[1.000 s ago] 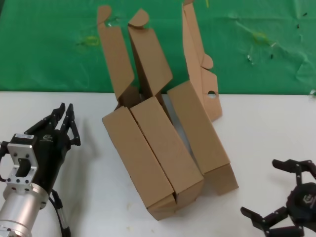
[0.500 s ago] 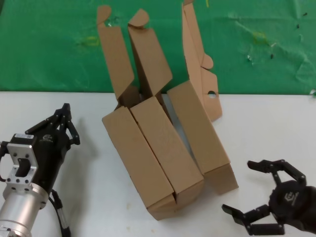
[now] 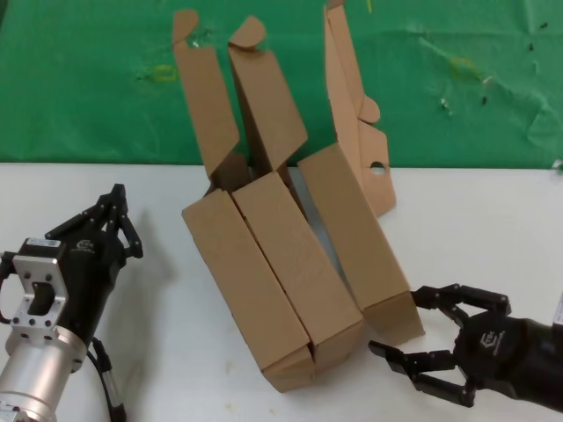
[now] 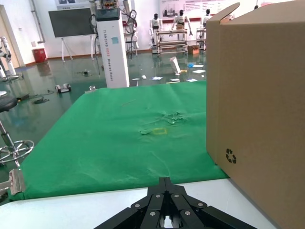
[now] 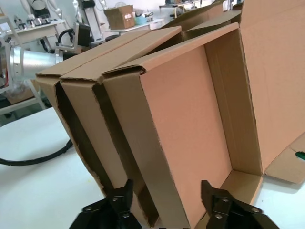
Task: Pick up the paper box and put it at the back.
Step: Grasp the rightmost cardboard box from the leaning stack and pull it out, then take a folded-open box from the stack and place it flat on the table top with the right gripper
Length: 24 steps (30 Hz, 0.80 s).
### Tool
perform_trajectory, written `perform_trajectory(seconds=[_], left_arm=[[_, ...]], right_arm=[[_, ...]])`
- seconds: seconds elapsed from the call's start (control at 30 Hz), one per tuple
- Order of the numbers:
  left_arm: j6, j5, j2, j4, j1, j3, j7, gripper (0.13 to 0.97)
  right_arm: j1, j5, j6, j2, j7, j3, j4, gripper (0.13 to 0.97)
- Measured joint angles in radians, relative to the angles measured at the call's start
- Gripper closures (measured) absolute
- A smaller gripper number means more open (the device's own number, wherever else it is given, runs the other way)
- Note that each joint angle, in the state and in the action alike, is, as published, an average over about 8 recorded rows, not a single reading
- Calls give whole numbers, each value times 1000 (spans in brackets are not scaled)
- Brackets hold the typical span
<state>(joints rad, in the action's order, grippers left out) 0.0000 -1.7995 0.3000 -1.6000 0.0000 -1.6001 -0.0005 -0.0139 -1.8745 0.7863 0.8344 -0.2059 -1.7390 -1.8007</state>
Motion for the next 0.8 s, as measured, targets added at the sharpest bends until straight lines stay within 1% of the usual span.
perform_trajectory(seconds=[0.07,0.1,0.37,0.4,0.67,0.8], left_arm=[[0,0,0,0,0,0,0,954],[0,0,0,0,0,0,0,954],[0,0,0,0,0,0,0,954],[0,0,0,0,0,0,0,954],[0,0,0,0,0,0,0,954],[0,0,0,0,0,0,0,954]], right_arm=[[2,5,-4,8,-9,-3,-8,508],[4,6,-7,12,-13,-4,-11,508],[19,7,-23,34,-27,0,-27,723],[19,8,-25,36,-28,0,-29,723],[12,17,-42,48,-34,2,-54,865],[4,25,-47,57,-38,2,-67,865]])
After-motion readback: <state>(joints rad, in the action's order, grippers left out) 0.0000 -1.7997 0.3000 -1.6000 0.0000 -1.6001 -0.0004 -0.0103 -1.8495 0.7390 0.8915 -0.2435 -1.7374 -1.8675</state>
